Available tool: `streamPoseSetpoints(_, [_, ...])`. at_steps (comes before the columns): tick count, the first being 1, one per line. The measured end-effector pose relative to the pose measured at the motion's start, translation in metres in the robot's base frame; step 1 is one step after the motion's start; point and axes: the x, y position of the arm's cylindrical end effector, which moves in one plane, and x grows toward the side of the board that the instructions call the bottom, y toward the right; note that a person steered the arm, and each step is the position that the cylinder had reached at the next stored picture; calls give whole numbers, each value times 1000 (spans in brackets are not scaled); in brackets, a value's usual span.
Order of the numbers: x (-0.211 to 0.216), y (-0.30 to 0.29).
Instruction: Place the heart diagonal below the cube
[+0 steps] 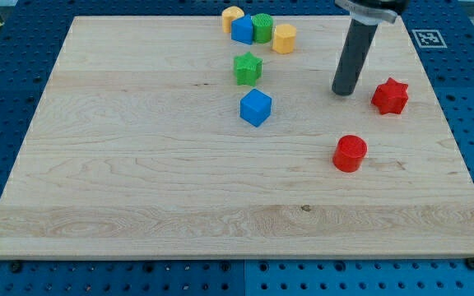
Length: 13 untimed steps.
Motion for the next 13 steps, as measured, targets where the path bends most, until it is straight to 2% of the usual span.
streamPoseSetpoints(1, [-28,19])
streamPoseSetpoints(3, [-101,13])
streamPoseSetpoints(5, [-145,-87])
streamPoseSetpoints(6, [-162,-114])
streamPoseSetpoints(7, [-163,-120])
streamPoseSetpoints(11, [-164,-242])
streamPoseSetpoints(13, [-157,-265])
